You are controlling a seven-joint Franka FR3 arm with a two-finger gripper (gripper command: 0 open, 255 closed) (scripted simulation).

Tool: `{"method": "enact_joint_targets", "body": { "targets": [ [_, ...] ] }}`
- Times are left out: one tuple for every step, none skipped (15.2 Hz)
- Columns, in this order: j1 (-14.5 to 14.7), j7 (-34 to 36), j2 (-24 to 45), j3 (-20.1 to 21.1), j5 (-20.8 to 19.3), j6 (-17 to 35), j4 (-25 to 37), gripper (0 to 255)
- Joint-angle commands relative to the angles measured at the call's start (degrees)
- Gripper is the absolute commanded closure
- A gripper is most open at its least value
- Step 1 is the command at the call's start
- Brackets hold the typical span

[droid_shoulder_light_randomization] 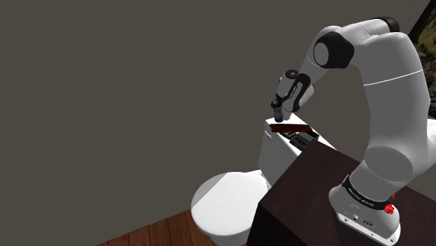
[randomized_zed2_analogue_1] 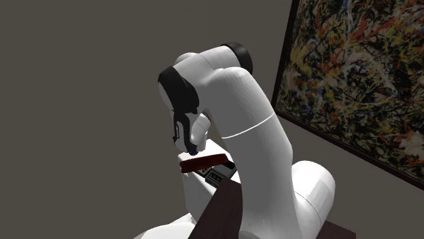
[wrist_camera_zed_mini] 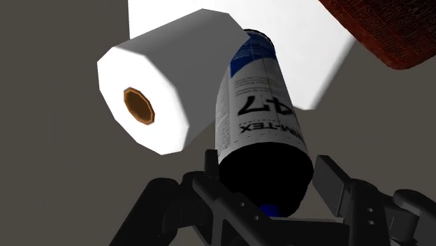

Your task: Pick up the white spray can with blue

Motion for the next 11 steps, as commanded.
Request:
{"method": "enact_joint_targets", "body": {
  "targets": [
    [0.0, 0.0, 0.1, 0.0, 0.0, 0.0, -0.1, 255],
    [0.0, 0.0, 0.1, 0.0, 0.0, 0.0, -0.1, 255],
    [0.0, 0.0, 0.2, 0.0, 0.0, -0.1, -0.1, 255],
    [0.0, 0.0, 0.1, 0.0, 0.0, -0.1, 0.0, 255],
    [-0.3, -0.1, 0.0, 0.2, 0.0, -0.2, 0.0, 255],
    [-0.4, -0.3, -0.8, 0.3, -0.1, -0.7, -0.3, 255],
    [-0.6, -0.5, -1.7, 0.5, -0.2, -1.2, -0.6, 255],
    [-0.7, -0.8, -2.5, 0.7, -0.3, -1.7, -0.9, 255],
    [-0.9, -1.0, -3.3, 0.9, -0.4, -2.2, -1.2, 255],
    [-1.1, -1.2, -4.1, 1.1, -0.5, -2.7, -1.4, 255],
    [-1.2, -1.5, -4.9, 1.3, -0.5, -3.3, -1.7, 255]
  ]
}}
